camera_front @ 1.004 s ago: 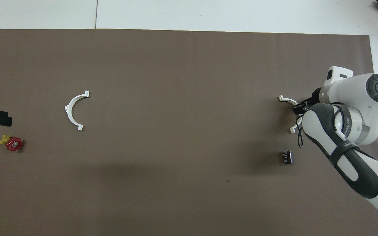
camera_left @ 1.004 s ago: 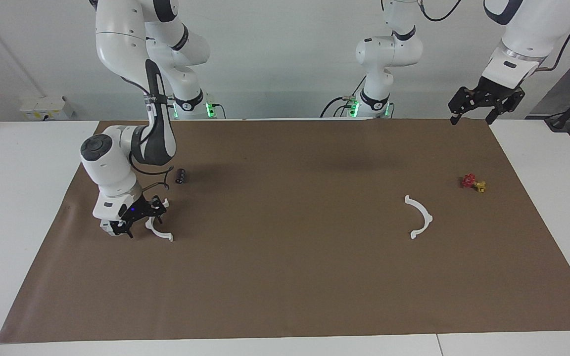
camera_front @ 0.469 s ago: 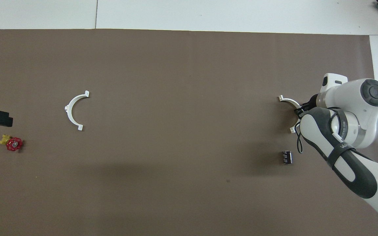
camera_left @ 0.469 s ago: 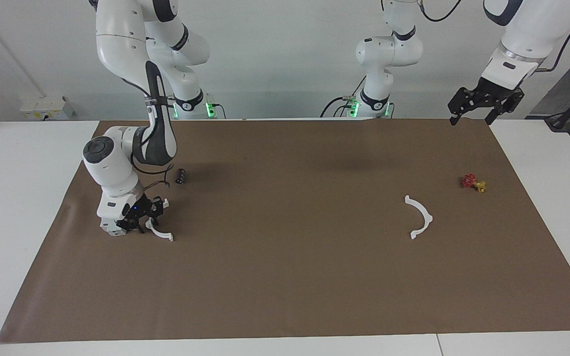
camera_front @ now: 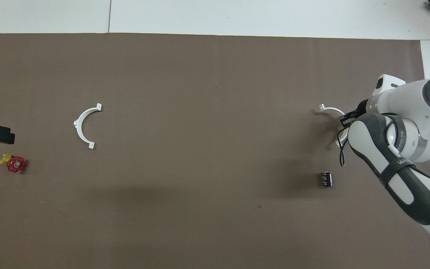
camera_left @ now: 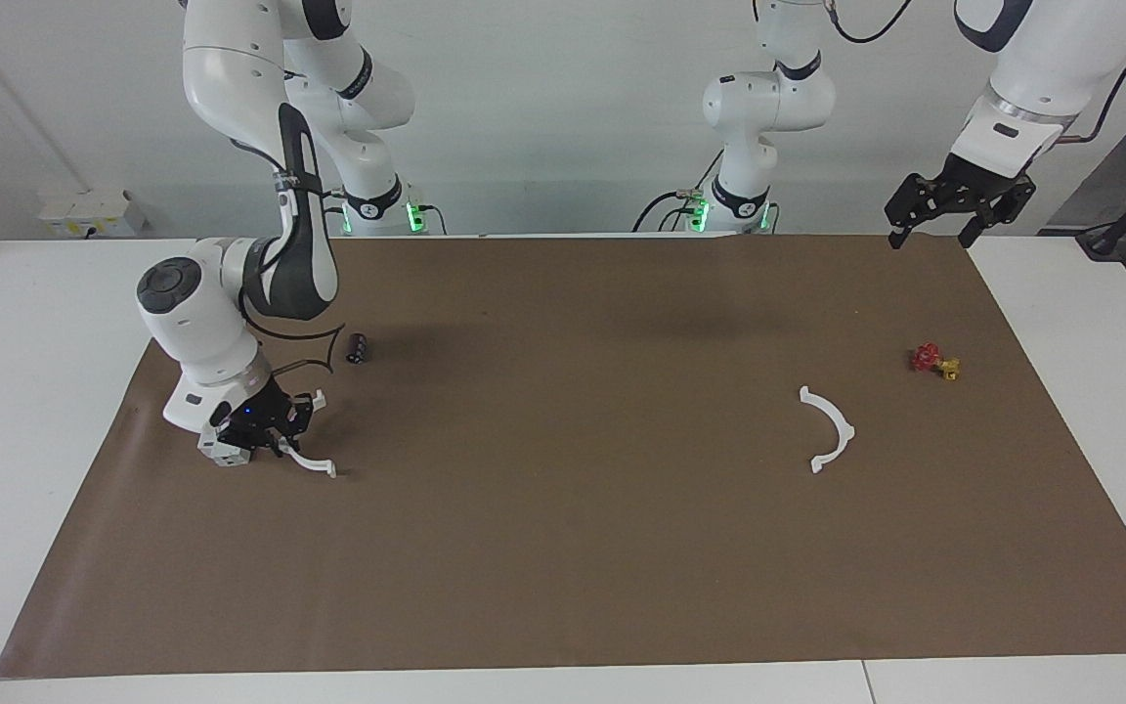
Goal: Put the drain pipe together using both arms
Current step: 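Carry the half-ring toward the center while the left gripper reaches the other half-ring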
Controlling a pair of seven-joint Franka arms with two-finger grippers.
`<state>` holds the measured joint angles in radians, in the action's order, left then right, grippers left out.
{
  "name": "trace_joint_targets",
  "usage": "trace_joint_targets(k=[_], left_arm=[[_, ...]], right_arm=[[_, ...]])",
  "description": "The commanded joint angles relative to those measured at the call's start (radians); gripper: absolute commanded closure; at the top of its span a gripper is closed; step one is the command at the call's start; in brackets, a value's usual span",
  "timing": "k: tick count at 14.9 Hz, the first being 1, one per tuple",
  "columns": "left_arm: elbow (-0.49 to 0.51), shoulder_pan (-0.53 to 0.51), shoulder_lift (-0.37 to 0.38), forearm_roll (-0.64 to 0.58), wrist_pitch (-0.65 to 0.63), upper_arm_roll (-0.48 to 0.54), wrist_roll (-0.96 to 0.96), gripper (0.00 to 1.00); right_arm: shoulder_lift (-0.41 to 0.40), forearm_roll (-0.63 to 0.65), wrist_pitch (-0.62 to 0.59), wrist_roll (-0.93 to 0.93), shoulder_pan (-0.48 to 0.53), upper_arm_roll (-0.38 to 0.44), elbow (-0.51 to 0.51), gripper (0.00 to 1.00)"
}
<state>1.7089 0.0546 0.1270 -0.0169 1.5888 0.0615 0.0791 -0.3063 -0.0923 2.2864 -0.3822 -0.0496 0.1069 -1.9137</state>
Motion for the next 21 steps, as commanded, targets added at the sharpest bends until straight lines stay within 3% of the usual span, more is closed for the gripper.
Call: trace_joint_targets(k=[1, 8, 13, 21], left_arm=[[0.05, -0.013, 0.025, 0.003, 0.055, -0.009, 0.005, 0.0], [0.096, -0.009, 0.043, 0.003, 0.117, -0.009, 0.001, 0.0], [0.211, -0.004, 0.066, 0.005, 0.249, -0.017, -0.007, 0.0], [0.35, 0.011, 0.03, 0.005, 0.492, -0.019, -0.022, 0.0]], right_arm=[[0.015, 0.005, -0.097, 0.211, -0.084, -0.006, 0.057, 1.0], [0.012, -0.009, -0.09, 0.443, -0.324, -0.007, 0.059, 1.0], [-0.014, -0.015, -0.045, 0.704, -0.472, -0.009, 0.059, 1.0], [-0.115, -0.007, 0.086, 0.736, -0.595, -0.012, 0.067, 1.0]])
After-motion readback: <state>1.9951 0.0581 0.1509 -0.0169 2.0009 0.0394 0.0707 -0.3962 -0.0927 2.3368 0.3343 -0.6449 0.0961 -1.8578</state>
